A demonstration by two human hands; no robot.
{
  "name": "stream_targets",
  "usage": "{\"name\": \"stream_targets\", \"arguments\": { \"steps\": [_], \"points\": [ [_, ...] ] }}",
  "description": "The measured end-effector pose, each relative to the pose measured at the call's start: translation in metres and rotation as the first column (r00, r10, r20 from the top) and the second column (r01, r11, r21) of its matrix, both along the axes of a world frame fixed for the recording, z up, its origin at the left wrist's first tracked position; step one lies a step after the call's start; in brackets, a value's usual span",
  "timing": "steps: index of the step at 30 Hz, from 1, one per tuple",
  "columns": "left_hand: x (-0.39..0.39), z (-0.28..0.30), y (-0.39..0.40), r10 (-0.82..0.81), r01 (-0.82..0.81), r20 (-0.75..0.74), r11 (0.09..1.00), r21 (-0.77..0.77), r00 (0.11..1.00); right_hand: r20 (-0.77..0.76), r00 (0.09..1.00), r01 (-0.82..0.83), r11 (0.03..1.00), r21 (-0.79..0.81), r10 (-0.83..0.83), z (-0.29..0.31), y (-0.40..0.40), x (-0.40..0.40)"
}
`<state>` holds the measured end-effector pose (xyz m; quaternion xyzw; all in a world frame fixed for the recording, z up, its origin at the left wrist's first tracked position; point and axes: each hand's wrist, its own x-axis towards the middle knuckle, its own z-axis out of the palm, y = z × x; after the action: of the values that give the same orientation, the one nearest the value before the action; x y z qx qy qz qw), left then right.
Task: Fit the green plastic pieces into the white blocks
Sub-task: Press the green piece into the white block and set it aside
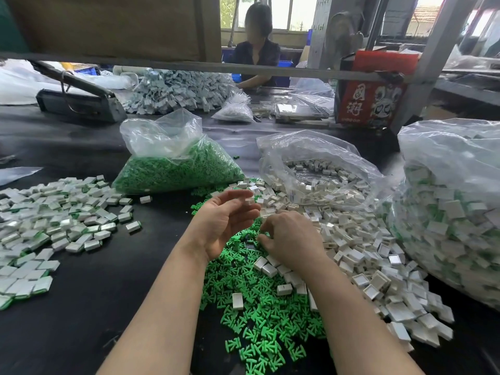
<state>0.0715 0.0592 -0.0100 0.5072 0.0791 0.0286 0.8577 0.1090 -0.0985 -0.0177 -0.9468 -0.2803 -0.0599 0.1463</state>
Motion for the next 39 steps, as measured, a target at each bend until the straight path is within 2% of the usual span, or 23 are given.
{"name": "stream_targets", "arguments": {
  "steps": [5, 8, 12, 15, 19, 25, 28, 33, 36, 39],
  "points": [
    [-0.001, 0.003, -0.001, -0.040, 0.040, -0.007, 0.999, 0.000, 0.999, 0.003, 1.000, 0.027, 0.997, 0.074, -0.028, -0.006, 0.000, 0.003],
    [-0.001, 0.003, -0.002, -0.025, 0.025, -0.015, 0.999, 0.042, 1.000, -0.110, 0.993, 0.082, 0.949, 0.306, -0.050, -0.007, -0.001, 0.006],
    [0.000, 0.001, 0.000, -0.026, 0.028, -0.021, 0.998, 0.059, 0.999, -0.255, 0.965, 0.142, 0.711, 0.688, 0.054, -0.001, -0.004, 0.006],
    [0.002, -0.001, -0.001, -0.015, 0.016, -0.019, 0.997, 0.074, 1.000, -0.353, 0.921, 0.220, 0.530, 0.819, 0.164, 0.004, -0.005, 0.003],
    [0.003, -0.002, -0.002, -0.009, 0.009, 0.002, 0.997, 0.074, 1.000, -0.396, 0.868, 0.248, 0.427, 0.869, 0.301, 0.008, -0.007, 0.000],
    [0.001, -0.003, -0.003, -0.044, 0.042, 0.023, 0.994, 0.098, 0.999, -0.416, 0.850, 0.232, 0.477, 0.848, 0.325, 0.011, -0.005, -0.004],
    [0.001, -0.003, -0.005, -0.052, 0.048, 0.032, 0.994, 0.096, 0.998, -0.421, 0.842, 0.240, 0.465, 0.852, 0.337, 0.012, -0.005, -0.005],
    [0.003, -0.001, -0.007, -0.033, 0.031, 0.039, 0.998, 0.049, 0.999, -0.423, 0.823, 0.263, 0.406, 0.875, 0.379, 0.012, -0.004, -0.005],
    [0.004, -0.003, -0.005, -0.021, 0.018, 0.032, 0.996, 0.092, 0.999, -0.427, 0.817, 0.286, 0.371, 0.884, 0.388, 0.012, -0.001, -0.005],
    [0.004, -0.004, -0.005, -0.010, 0.006, 0.029, 0.993, 0.120, 1.000, -0.432, 0.807, 0.335, 0.291, 0.896, 0.402, 0.012, -0.002, -0.005]
  ]
}}
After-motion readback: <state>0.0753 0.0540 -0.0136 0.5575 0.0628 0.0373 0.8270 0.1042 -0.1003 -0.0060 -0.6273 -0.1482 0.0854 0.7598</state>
